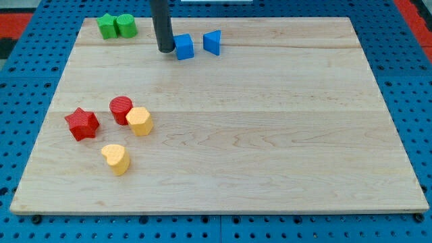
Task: Push the yellow heart to the red star
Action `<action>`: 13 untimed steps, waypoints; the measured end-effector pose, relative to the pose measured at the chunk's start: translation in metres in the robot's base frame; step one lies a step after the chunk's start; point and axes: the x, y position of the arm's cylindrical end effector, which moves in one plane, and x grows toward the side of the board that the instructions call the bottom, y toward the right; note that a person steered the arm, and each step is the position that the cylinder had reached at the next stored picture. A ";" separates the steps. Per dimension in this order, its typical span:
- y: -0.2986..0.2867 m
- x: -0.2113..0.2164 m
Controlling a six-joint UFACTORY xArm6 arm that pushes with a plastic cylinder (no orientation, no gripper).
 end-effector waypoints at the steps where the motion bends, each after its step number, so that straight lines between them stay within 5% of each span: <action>1: 0.055 -0.001; 2: 0.060 0.002; 4: 0.100 0.127; 6: 0.074 0.258; 8: -0.079 0.262; 11: -0.092 0.291; 13: -0.211 0.294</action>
